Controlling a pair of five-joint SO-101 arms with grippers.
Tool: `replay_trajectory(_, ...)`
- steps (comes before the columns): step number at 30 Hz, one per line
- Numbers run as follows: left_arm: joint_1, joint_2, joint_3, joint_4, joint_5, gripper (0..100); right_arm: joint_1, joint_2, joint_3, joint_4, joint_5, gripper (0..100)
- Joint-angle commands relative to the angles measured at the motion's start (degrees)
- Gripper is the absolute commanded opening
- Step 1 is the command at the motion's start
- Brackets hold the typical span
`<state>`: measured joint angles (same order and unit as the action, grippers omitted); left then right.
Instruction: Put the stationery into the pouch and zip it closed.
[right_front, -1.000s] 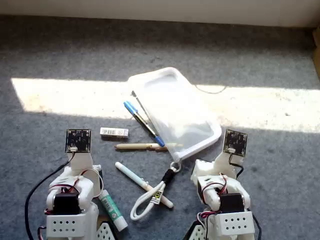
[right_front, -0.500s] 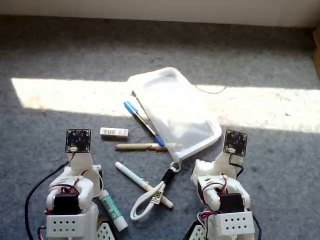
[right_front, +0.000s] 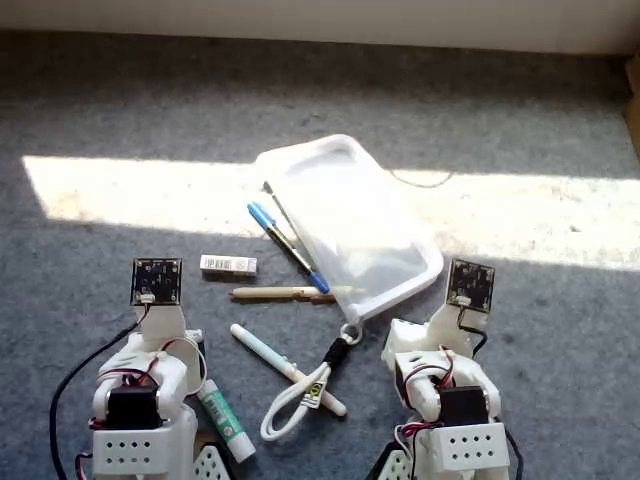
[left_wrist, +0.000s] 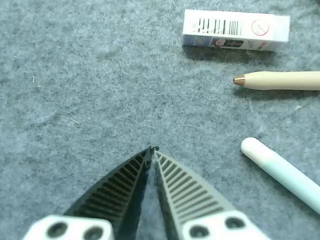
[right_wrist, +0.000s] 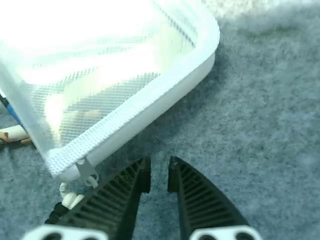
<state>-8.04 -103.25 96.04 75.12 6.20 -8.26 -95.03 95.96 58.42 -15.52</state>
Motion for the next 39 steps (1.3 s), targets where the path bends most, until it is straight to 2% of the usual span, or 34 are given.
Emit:
replay_trajectory(1,-0.48,-0.57,1.1,0.26,0.53,1,0.57,-0.66,8.84,0.13,0.09,6.3)
replay_trajectory(17,-0.31,-0.57,1.1,0.26,0.53,1,0.4,-0.66,8.84,0.04,-0.09,6.3)
replay_trajectory(25,4.0,-0.57,0.92,0.09,0.35,1,0.04,-0.66,8.84,-0.22,-0.18,6.3)
replay_trajectory(33,3.56,-0.57,-1.01,0.09,0.26,1,-1.71,-0.66,8.84,1.19,0.09,6.4)
replay_trajectory(39,3.56,-0.57,-1.63,0.09,0.26,1,0.48,-0.66,-1.71,7.43,0.18,6.4)
